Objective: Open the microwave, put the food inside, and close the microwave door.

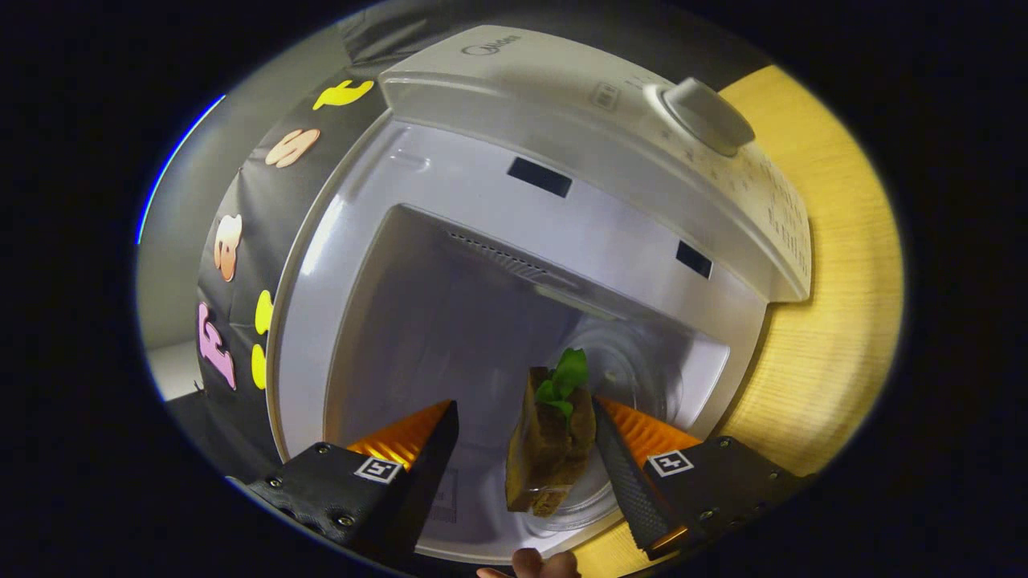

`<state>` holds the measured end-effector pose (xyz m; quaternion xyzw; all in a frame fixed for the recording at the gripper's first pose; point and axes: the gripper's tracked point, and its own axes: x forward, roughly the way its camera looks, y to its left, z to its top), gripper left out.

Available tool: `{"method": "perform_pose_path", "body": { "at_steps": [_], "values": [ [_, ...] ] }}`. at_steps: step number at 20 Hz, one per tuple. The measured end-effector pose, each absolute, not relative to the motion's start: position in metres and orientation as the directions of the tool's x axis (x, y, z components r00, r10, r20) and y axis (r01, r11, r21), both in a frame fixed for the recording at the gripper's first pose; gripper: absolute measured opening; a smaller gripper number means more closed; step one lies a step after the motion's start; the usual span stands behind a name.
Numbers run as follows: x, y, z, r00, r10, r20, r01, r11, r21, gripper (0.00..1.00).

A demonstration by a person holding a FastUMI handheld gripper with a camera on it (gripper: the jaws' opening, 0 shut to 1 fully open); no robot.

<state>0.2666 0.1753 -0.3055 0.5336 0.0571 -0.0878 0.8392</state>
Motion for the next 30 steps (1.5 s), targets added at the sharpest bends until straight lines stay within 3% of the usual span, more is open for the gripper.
{"method": "perform_pose_path", "body": {
  "at_steps": [7,12,23,24,25,26,30],
  "values": [
    [0.251,0.157,-0.298,0.975,-0.091,-0.204,0.222,0.492,0.842,0.95],
    [0.225,0.161,-0.279,0.979,-0.018,-0.202,0.178,0.548,0.817,0.95],
    [0.105,0.172,-0.236,0.981,0.112,-0.157,-0.018,0.864,0.503,0.94],
    [0.096,0.172,-0.233,0.983,0.109,-0.150,-0.029,0.888,0.460,0.89],
    [0.081,0.170,-0.230,0.983,0.101,-0.151,-0.030,0.911,0.412,0.77],
    [0.073,0.172,-0.228,0.983,0.105,-0.151,-0.039,0.922,0.385,0.73],
    [0.035,0.182,-0.226,0.981,0.115,-0.159,-0.073,0.966,0.247,0.36]
  ]
}}
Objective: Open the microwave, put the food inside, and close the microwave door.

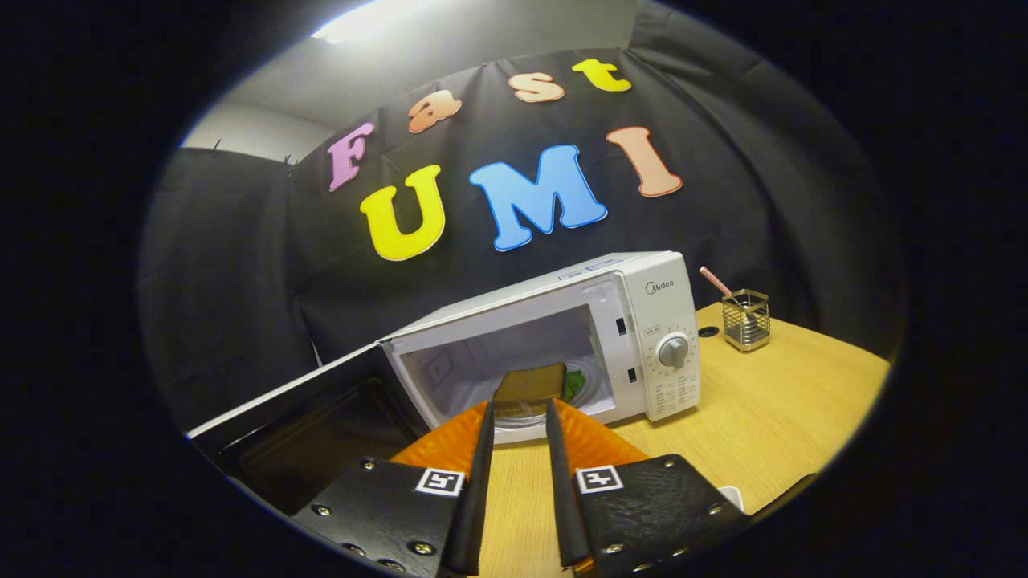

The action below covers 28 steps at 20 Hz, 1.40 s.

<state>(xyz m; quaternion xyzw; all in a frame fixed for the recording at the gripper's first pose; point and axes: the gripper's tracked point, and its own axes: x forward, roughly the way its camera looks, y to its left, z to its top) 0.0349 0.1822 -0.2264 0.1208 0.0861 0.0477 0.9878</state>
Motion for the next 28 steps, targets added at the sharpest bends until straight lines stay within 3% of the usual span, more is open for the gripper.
{"method": "perform_pose_path", "body": {
  "at_steps": [2,3,6,7,15,28],
  "values": [
    [0.018,0.193,-0.223,0.978,0.145,-0.151,-0.116,0.976,0.183,0.28],
    [0.010,0.197,-0.221,0.976,0.163,-0.144,-0.138,0.976,0.167,0.17],
    [-0.011,0.209,-0.214,0.971,0.200,-0.131,-0.182,0.973,0.142,0.15],
    [-0.018,0.216,-0.212,0.971,0.208,-0.120,-0.192,0.972,0.136,0.08],
    [-0.083,0.289,-0.169,0.941,0.338,-0.001,-0.337,0.938,0.077,0.09],
    [-0.134,0.458,-0.166,0.805,0.592,-0.033,-0.581,0.799,0.157,0.08]
  ]
}}
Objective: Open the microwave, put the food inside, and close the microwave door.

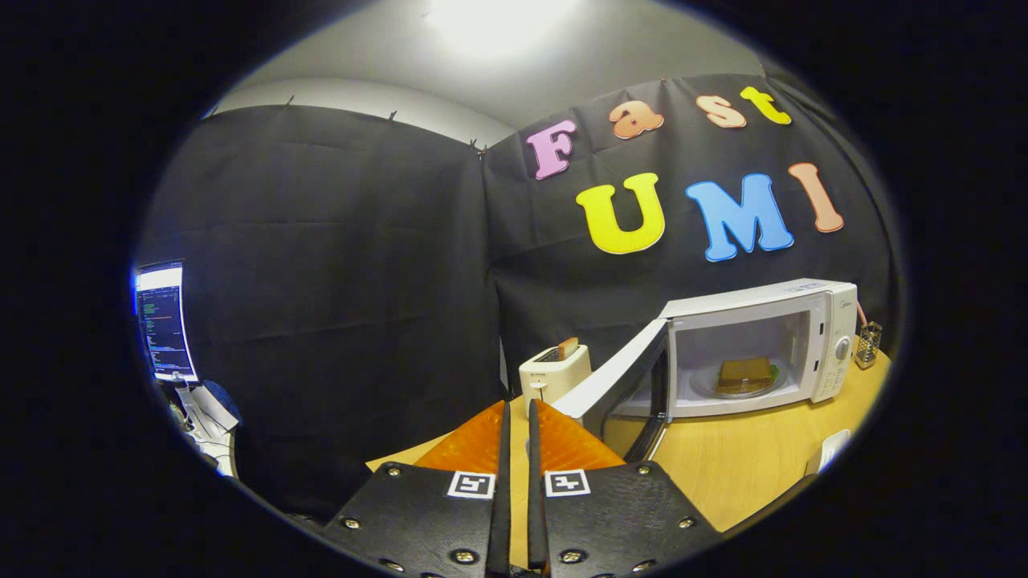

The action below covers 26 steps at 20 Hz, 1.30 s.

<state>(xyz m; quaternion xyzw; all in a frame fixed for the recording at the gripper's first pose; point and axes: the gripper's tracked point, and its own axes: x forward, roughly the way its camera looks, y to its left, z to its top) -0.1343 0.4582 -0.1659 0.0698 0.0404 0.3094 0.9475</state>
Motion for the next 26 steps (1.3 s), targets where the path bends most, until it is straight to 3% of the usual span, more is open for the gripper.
{"method": "perform_pose_path", "body": {
  "at_steps": [6,8,15,26],
  "values": [
    [-0.108,0.475,-0.192,0.826,0.556,-0.092,-0.537,0.826,0.174,0.09],
    [-0.111,0.468,-0.190,0.824,0.561,-0.081,-0.541,0.821,0.183,0.01],
    [-0.108,0.413,-0.183,0.869,0.494,-0.030,-0.485,0.862,0.150,0.01],
    [-0.057,0.265,-0.181,0.972,0.233,-0.023,-0.227,0.962,0.151,0.01]
  ]
}}
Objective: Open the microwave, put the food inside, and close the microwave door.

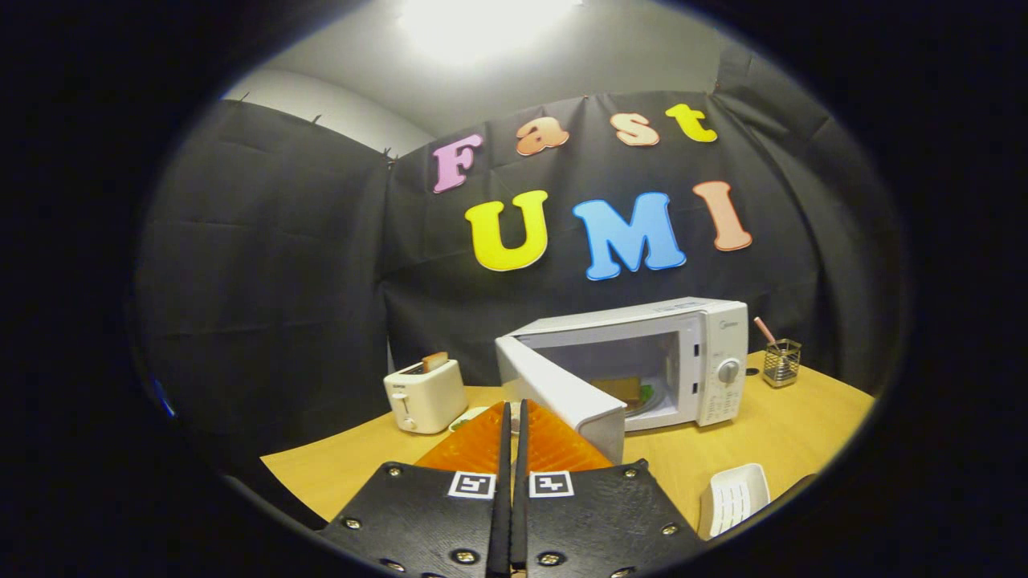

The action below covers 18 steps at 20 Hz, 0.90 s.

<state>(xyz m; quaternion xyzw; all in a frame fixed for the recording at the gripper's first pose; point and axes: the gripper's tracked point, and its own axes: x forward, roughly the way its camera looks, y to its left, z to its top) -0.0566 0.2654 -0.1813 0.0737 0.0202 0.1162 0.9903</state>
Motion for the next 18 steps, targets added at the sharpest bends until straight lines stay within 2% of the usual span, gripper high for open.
{"method": "perform_pose_path", "body": {
  "at_steps": [9,18],
  "values": [
    [-0.017,0.172,-0.189,0.998,0.047,-0.046,-0.043,0.995,0.092,0.01],
    [0.034,0.128,-0.190,0.998,-0.029,-0.058,0.035,0.994,0.107,0.01]
  ]
}}
